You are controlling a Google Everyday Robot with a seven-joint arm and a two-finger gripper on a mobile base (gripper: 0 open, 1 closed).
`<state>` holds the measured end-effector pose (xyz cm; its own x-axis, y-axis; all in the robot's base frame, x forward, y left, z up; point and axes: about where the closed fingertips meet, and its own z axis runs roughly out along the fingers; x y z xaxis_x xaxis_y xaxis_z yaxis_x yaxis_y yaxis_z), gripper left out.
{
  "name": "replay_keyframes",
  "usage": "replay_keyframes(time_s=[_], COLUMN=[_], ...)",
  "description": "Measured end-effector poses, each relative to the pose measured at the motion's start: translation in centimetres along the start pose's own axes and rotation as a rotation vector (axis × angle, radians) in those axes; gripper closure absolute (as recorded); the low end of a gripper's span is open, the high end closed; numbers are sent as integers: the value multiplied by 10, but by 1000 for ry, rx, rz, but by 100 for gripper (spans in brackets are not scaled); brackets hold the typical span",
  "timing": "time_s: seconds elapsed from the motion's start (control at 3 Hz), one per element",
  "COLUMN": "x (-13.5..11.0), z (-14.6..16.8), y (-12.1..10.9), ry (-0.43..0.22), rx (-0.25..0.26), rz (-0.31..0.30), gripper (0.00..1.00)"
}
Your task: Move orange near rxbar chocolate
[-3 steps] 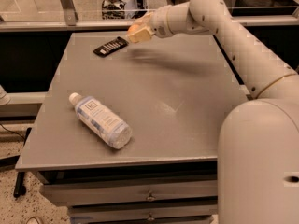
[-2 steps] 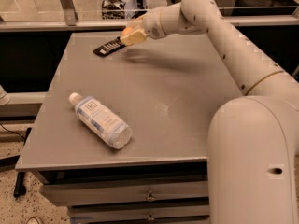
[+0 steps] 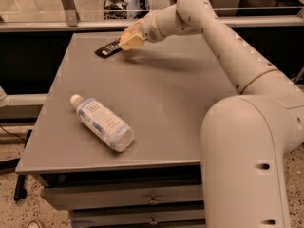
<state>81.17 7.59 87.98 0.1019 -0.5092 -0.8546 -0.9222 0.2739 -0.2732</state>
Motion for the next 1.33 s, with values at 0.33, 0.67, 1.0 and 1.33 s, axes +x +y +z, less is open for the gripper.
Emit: replay_keyframes(time_s=[0.33,0.67,1.0,1.33], x=[3,5,5,5], z=[5,8,12,15], y=[4,7,10,14], ry=[13,17,17,15], rx=[-14,-28,-40,-50], rz=[4,7,8,9], gripper=[58,35,12,0])
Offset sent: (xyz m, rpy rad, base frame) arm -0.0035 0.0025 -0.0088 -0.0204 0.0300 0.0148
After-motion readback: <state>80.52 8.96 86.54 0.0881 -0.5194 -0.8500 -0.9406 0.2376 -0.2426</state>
